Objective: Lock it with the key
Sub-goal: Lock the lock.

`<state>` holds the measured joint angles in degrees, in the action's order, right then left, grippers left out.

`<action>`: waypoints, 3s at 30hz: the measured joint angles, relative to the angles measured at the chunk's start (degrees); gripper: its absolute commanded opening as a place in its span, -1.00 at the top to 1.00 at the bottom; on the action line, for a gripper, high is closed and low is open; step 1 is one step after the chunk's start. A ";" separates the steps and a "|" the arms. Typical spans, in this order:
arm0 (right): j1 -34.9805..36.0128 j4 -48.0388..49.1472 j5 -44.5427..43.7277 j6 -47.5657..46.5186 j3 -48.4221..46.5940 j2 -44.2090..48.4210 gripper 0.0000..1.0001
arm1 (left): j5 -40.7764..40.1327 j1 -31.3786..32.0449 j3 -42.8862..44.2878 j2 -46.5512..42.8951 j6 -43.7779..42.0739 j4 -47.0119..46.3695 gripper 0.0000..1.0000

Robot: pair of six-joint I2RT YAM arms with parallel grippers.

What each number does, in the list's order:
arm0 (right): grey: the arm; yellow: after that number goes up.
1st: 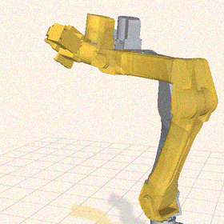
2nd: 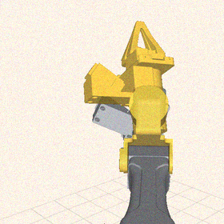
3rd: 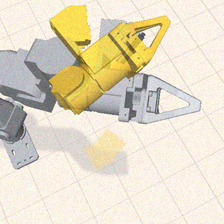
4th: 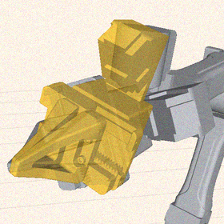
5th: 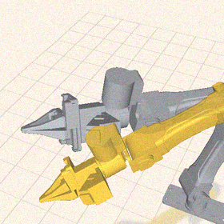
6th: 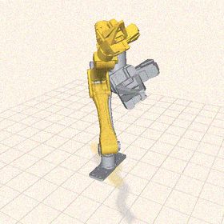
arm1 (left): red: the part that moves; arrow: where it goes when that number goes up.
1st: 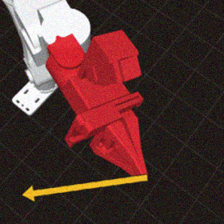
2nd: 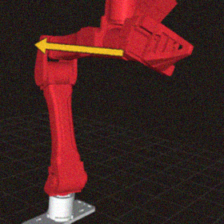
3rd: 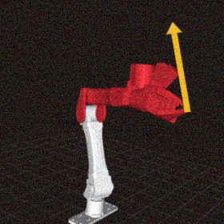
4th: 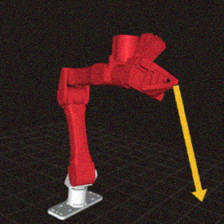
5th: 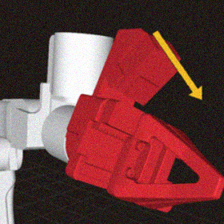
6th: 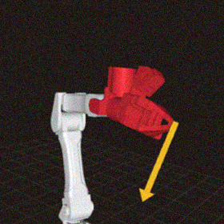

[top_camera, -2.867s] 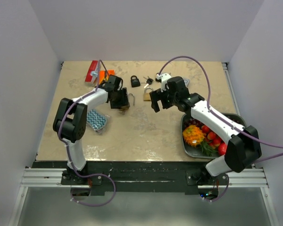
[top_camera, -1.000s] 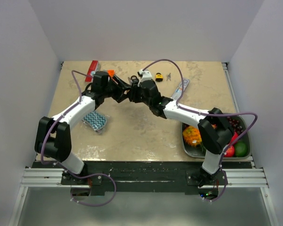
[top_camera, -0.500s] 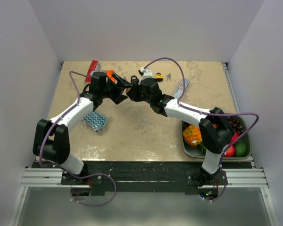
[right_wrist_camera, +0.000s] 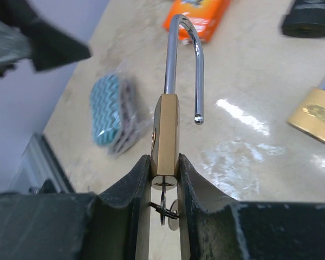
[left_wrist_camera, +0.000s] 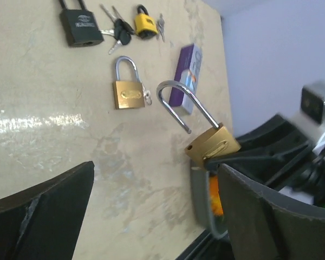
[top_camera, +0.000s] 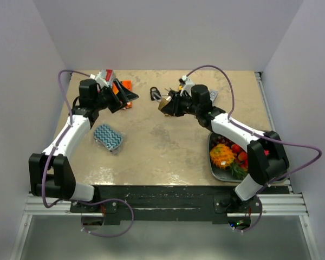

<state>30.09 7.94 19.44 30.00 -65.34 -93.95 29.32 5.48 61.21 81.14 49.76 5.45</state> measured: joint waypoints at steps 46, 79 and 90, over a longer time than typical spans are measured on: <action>-0.26 -27.96 39.65 -42.14 -5.20 14.29 1.00 | 28.94 11.80 6.73 -9.05 -85.68 32.81 0.72; 1.68 -29.55 34.69 -48.15 -6.64 15.65 1.00 | 27.63 15.89 6.10 -9.60 -69.53 27.19 1.00; 2.16 -30.93 30.51 -46.88 -6.78 13.42 1.00 | 22.12 18.91 2.19 -9.64 -60.87 18.40 1.00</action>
<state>32.25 -22.98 49.95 -16.88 -72.12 -80.53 51.44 24.38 63.40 71.50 -11.11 23.86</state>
